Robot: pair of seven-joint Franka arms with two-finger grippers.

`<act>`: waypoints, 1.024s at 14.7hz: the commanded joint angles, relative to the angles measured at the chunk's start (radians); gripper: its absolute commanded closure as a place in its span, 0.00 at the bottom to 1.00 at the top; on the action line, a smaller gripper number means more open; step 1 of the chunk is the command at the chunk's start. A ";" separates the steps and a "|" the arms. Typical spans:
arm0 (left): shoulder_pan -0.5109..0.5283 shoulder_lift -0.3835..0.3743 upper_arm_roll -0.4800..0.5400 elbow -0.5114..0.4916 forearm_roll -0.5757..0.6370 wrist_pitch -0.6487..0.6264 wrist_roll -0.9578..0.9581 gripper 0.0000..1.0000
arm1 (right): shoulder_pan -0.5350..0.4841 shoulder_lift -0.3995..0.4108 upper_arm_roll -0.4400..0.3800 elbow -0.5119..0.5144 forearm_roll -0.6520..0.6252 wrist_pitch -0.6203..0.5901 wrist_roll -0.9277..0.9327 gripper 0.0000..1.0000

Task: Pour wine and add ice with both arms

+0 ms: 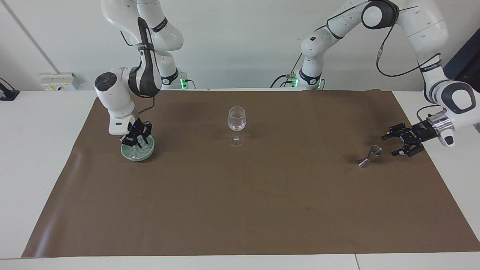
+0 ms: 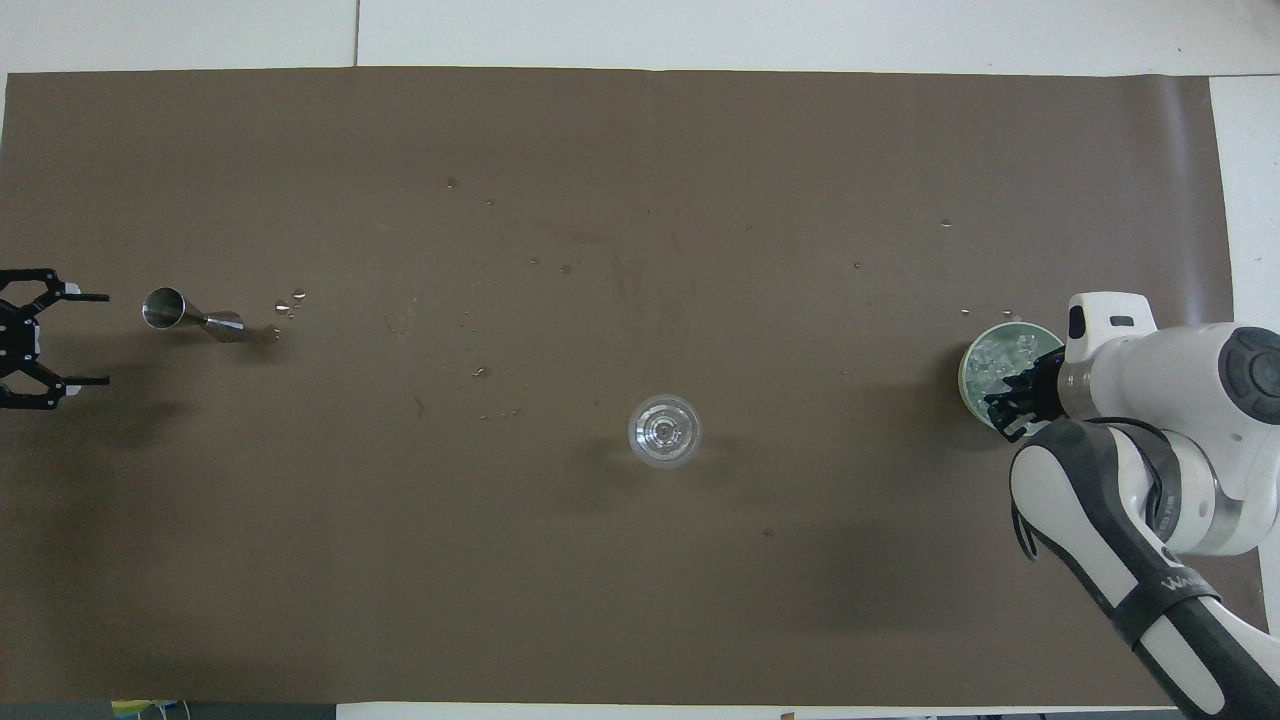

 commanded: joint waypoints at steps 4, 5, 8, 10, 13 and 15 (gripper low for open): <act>-0.133 -0.171 -0.001 0.058 0.216 -0.027 0.030 0.00 | -0.001 -0.029 0.004 -0.035 0.016 0.024 -0.021 0.85; -0.145 -0.196 -0.010 0.057 0.221 -0.028 0.070 0.00 | -0.001 -0.029 0.004 -0.035 0.016 0.024 -0.021 0.88; -0.234 -0.275 -0.012 0.048 0.307 -0.053 0.143 0.00 | -0.001 -0.029 0.004 -0.032 0.016 0.024 -0.020 0.88; -0.333 -0.338 -0.013 0.022 0.441 -0.058 0.153 0.00 | -0.001 -0.026 0.004 -0.016 0.016 0.012 -0.023 0.88; -0.398 -0.445 -0.013 -0.056 0.514 -0.058 0.342 0.00 | -0.001 -0.019 0.004 0.049 0.016 -0.061 -0.015 0.89; -0.439 -0.493 -0.013 -0.083 0.519 -0.056 0.429 0.00 | -0.001 -0.030 0.004 0.120 0.016 -0.178 -0.012 0.90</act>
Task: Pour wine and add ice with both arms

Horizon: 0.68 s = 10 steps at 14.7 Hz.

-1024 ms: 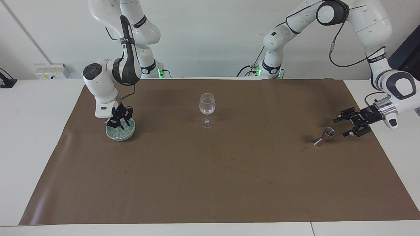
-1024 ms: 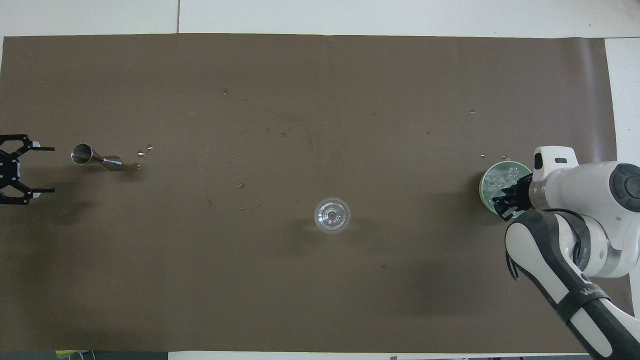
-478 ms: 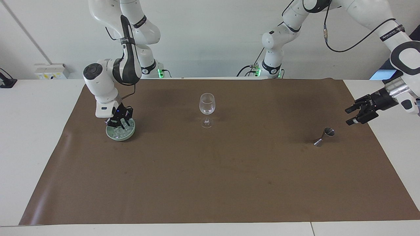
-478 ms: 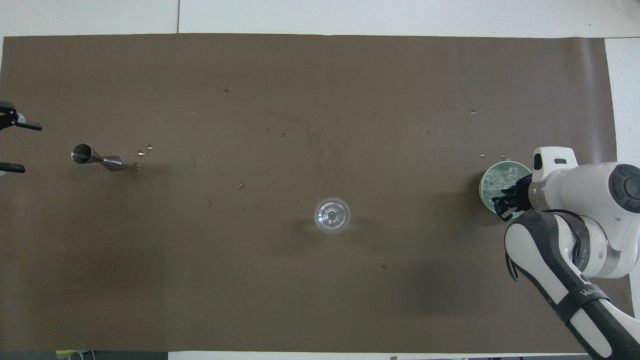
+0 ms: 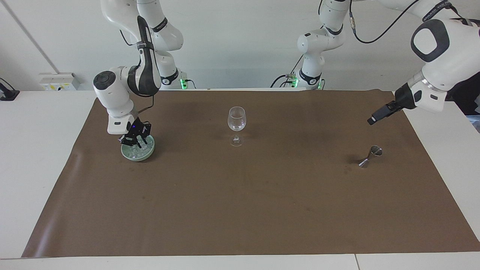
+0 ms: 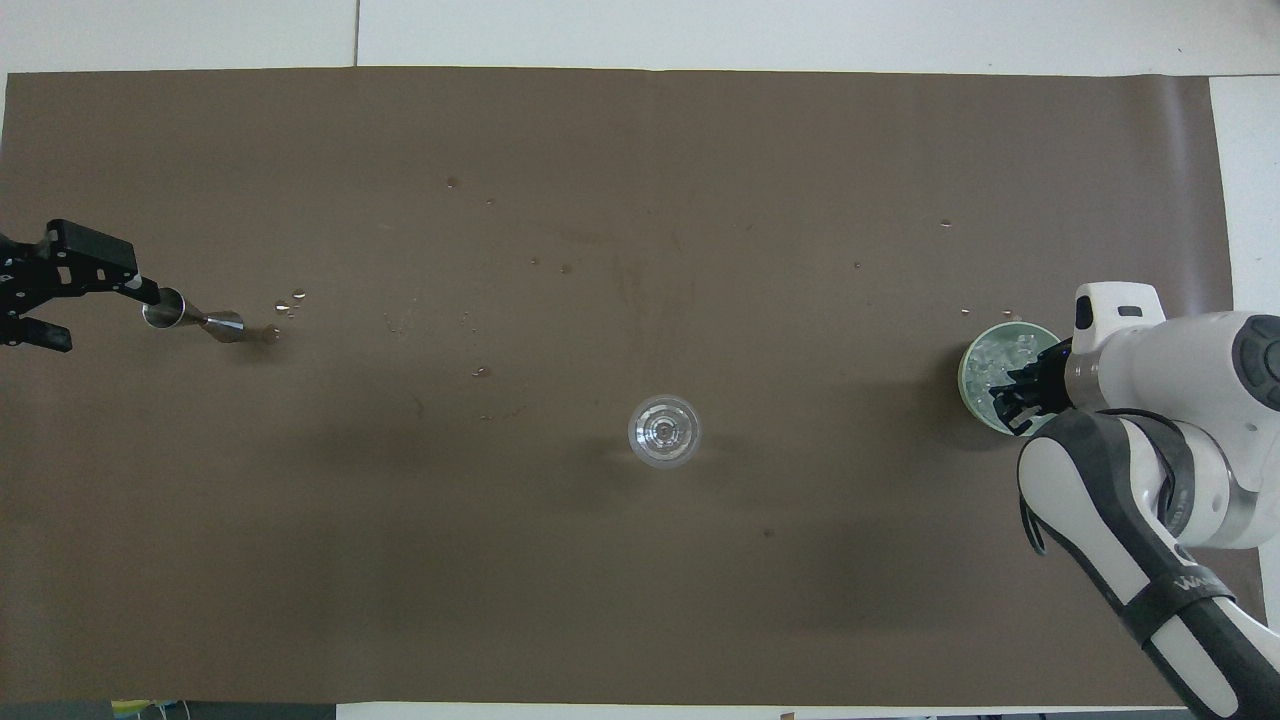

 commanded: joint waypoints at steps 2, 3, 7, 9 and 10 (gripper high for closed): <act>-0.076 -0.108 0.014 -0.079 0.068 0.005 0.117 0.00 | 0.000 -0.039 0.008 0.129 0.016 -0.217 0.014 0.90; -0.122 -0.108 0.014 -0.068 0.098 0.001 0.122 0.00 | 0.000 -0.053 0.024 0.159 0.016 -0.268 0.072 0.90; -0.154 -0.052 0.014 0.048 0.126 0.000 0.134 0.00 | 0.000 -0.055 0.216 0.341 0.016 -0.463 0.436 0.90; -0.159 -0.039 0.012 0.084 0.126 -0.021 0.140 0.00 | -0.002 -0.033 0.334 0.419 0.017 -0.501 0.677 0.90; -0.160 -0.039 0.014 0.085 0.126 -0.023 0.148 0.00 | -0.002 -0.021 0.380 0.452 0.031 -0.514 0.775 0.90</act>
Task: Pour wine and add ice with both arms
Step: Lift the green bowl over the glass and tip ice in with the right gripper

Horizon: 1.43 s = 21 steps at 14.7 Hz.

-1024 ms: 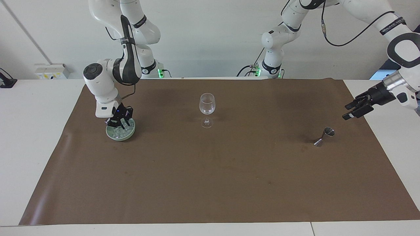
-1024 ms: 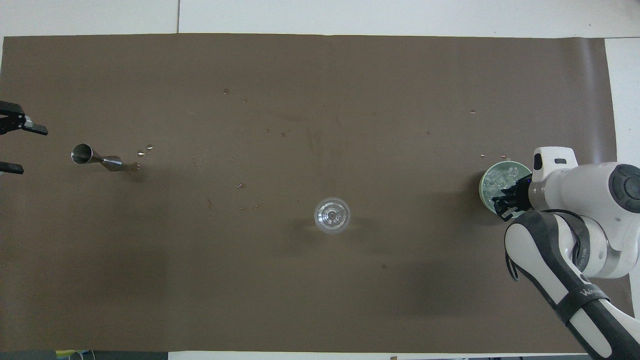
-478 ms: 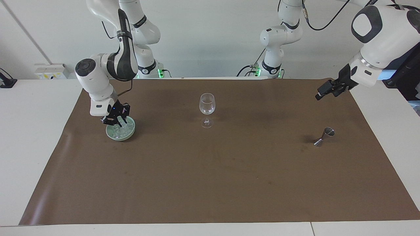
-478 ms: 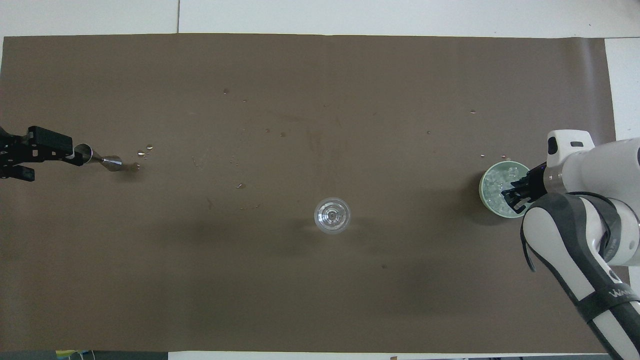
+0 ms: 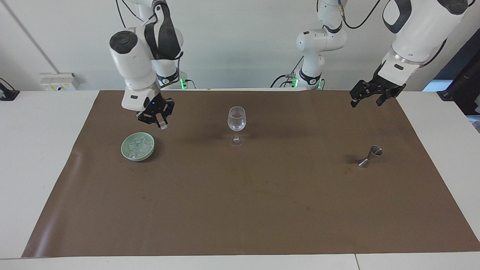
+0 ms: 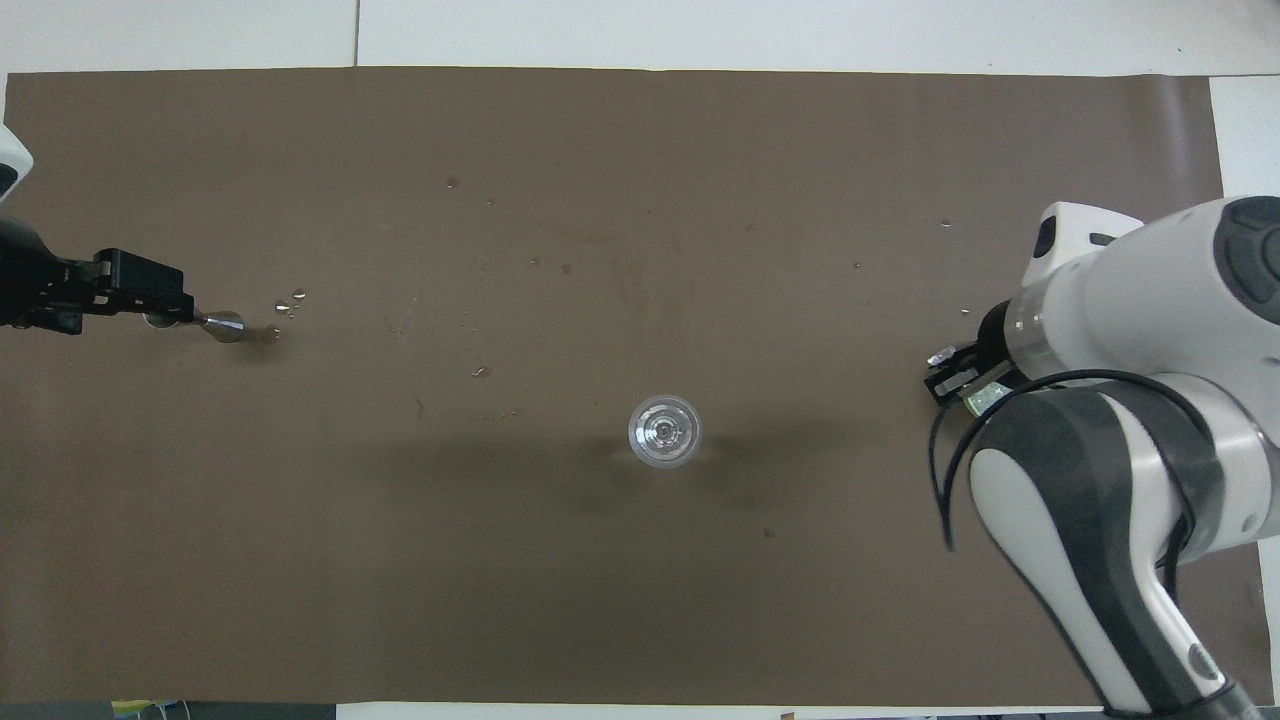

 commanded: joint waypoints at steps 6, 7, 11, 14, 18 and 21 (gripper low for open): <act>0.002 0.024 0.020 0.044 0.036 -0.046 0.156 0.00 | 0.023 0.060 0.273 0.135 0.073 0.045 0.581 0.90; -0.002 0.020 0.021 0.041 0.036 -0.050 0.156 0.00 | 0.064 0.061 0.272 0.130 0.072 0.071 0.626 0.89; -0.003 0.010 0.041 0.036 0.034 -0.046 0.168 0.00 | 0.092 0.058 0.273 0.080 0.064 0.113 0.672 0.89; -0.097 0.003 0.162 0.035 0.028 -0.053 0.180 0.00 | 0.115 0.058 0.272 0.035 0.061 0.164 0.681 0.88; -0.095 0.009 0.161 0.035 0.028 -0.069 0.179 0.00 | 0.135 0.060 0.272 0.030 0.061 0.179 0.713 0.88; -0.095 0.003 0.161 0.016 0.028 -0.061 0.177 0.00 | 0.135 0.066 0.272 0.021 0.059 0.181 0.713 0.81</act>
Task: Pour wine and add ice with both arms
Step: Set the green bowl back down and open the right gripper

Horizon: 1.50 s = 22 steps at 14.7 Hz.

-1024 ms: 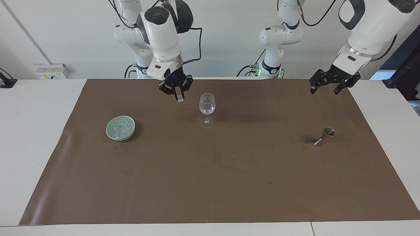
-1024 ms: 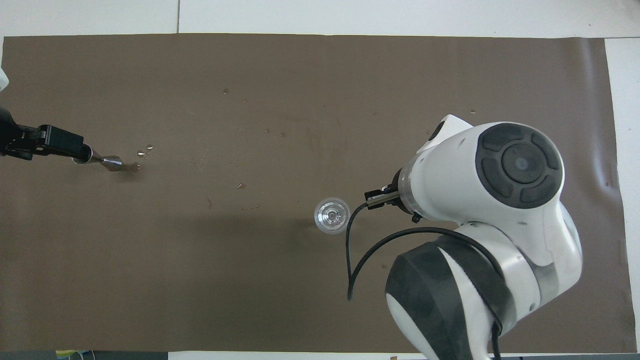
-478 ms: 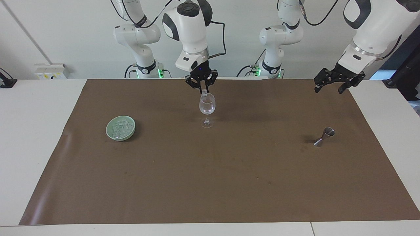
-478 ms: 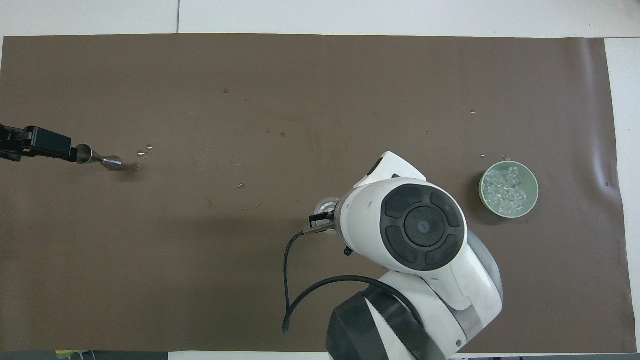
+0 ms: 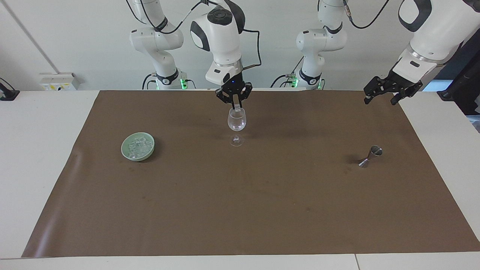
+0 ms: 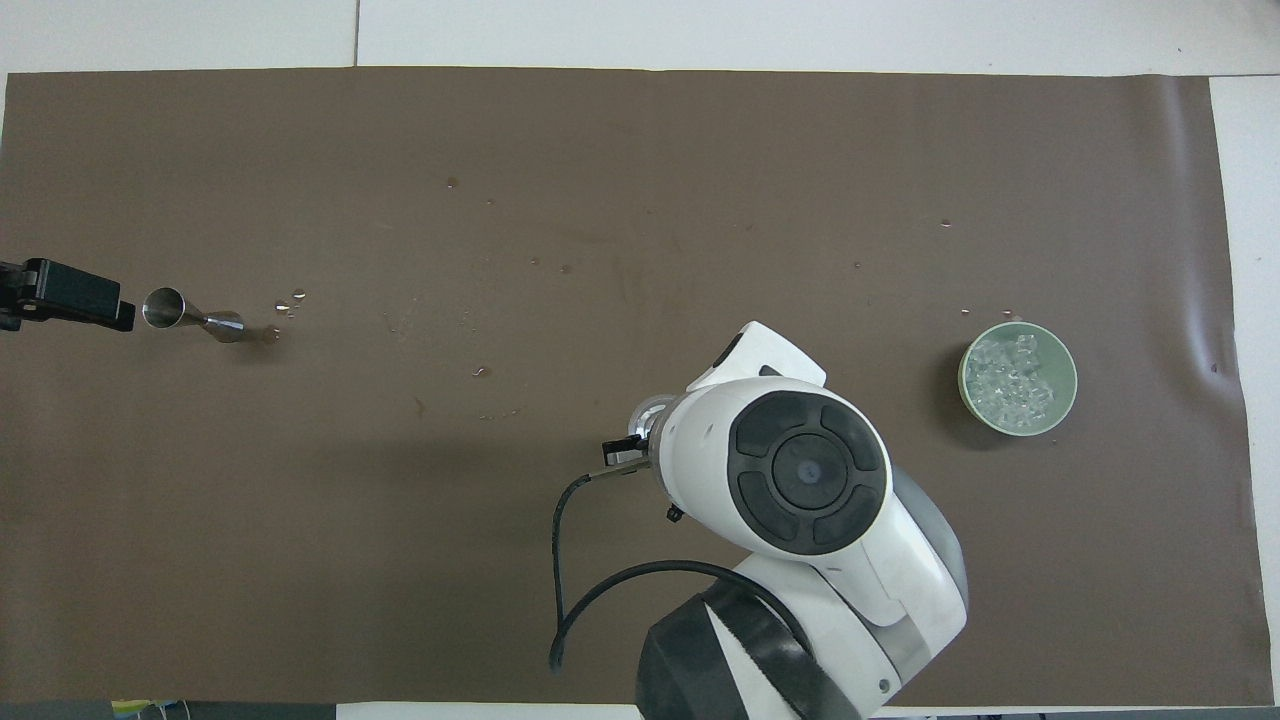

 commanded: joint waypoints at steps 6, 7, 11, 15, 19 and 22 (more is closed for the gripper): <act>-0.020 -0.006 0.022 -0.007 0.012 -0.018 0.007 0.00 | 0.000 -0.002 0.000 -0.009 0.001 0.018 0.015 0.42; -0.020 -0.006 0.022 -0.006 0.012 -0.018 0.007 0.00 | -0.002 0.000 0.000 0.000 -0.003 0.013 0.013 0.42; -0.020 -0.006 0.022 -0.007 0.012 -0.020 0.007 0.00 | -0.086 -0.011 -0.009 0.032 -0.055 -0.004 0.000 0.00; -0.020 -0.006 0.022 -0.007 0.012 -0.018 0.007 0.00 | -0.235 -0.067 -0.014 0.035 -0.054 -0.080 -0.039 0.00; -0.020 -0.006 0.022 -0.007 0.012 -0.018 0.007 0.00 | -0.379 -0.095 -0.048 0.044 -0.042 -0.169 -0.111 0.00; -0.020 -0.006 0.022 -0.006 0.012 -0.018 0.007 0.00 | -0.390 -0.084 -0.181 0.112 -0.016 -0.308 -0.228 0.00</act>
